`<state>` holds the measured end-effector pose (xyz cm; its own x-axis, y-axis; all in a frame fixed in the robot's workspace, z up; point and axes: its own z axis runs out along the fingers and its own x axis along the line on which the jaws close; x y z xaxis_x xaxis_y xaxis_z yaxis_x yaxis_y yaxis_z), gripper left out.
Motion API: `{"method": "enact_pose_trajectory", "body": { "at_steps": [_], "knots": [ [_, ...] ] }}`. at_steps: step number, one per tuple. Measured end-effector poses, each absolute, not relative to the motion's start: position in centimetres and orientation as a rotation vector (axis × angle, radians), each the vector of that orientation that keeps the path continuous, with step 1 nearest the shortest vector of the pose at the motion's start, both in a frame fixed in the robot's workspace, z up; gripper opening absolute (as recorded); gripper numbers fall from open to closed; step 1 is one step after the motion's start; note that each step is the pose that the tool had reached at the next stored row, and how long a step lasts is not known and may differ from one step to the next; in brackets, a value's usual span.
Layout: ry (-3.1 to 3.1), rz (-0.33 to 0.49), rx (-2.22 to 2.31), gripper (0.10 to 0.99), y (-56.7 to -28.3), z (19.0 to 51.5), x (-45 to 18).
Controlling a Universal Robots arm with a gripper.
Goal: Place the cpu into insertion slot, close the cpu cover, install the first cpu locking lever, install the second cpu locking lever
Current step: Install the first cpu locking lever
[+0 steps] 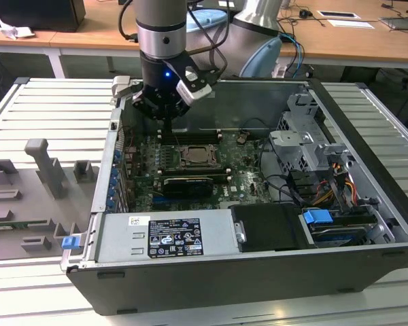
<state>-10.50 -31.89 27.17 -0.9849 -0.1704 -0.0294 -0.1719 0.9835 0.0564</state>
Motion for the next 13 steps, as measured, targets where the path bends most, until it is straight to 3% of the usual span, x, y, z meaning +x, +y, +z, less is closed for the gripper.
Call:
{"method": "enact_pose_trajectory", "body": {
  "at_steps": [13],
  "knots": [
    [3.108, 0.096, -0.193, 0.106, -29.9, 26.3, -11.1]
  ]
}}
